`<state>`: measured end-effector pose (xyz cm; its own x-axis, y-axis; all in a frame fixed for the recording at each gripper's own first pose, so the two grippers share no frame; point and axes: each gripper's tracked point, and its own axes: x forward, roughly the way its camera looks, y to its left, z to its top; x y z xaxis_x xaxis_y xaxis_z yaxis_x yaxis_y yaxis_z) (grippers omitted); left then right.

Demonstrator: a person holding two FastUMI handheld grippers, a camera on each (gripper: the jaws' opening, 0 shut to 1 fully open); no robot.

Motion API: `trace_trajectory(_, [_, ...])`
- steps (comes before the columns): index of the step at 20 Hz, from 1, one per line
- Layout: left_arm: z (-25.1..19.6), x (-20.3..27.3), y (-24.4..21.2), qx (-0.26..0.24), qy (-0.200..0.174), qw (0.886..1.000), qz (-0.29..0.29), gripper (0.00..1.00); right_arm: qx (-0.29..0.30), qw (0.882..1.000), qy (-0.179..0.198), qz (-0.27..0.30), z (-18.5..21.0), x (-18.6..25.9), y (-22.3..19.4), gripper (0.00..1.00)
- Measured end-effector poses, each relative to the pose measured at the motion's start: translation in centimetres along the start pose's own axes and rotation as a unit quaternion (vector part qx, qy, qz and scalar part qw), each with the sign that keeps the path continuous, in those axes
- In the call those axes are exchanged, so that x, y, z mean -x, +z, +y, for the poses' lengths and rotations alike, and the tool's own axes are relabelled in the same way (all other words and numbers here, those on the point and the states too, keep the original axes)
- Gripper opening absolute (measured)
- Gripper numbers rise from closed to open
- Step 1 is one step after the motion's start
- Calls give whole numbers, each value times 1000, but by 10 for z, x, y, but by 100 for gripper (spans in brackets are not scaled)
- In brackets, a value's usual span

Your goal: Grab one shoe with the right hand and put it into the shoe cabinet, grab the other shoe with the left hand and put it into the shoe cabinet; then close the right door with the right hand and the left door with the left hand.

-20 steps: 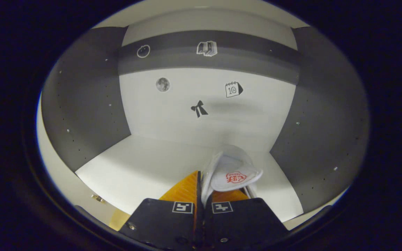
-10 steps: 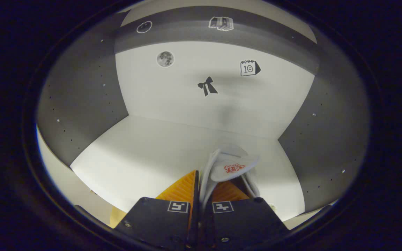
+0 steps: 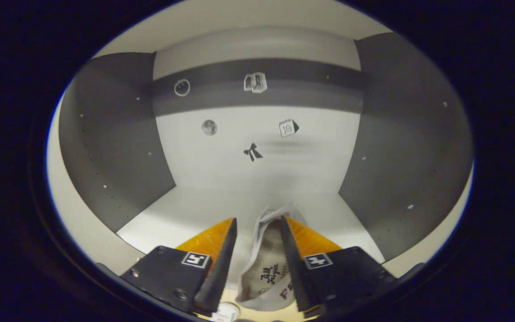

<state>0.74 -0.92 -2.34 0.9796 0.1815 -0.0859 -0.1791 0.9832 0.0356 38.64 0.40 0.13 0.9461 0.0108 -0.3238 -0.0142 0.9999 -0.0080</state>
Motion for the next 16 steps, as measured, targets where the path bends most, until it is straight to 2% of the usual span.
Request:
trace_trajectory(1, [0,0,0,-1,-4,1000,-2,96,7,1000,-5,-28,-1,16,7,76])
trace_trajectory(3, [-1,-1,-1,-5,-10,1000,-3,100,10,997,-9,-76,-3,49,12,89])
trace_trajectory(5, [-4,-3,0,-6,-22,1000,-9,96,-2,993,-3,-115,0,87,12,100])
trace_trajectory(10, [-10,-9,-1,-10,-56,998,-17,96,-19,988,28,-152,-1,173,-32,100])
trace_trajectory(13, [-17,-12,-8,-11,-74,997,-20,96,-25,987,1,-161,-21,219,-77,100])
trace_trajectory(16, [-30,-10,-26,-12,-103,994,-22,96,-12,989,-23,-143,-40,256,-130,100])
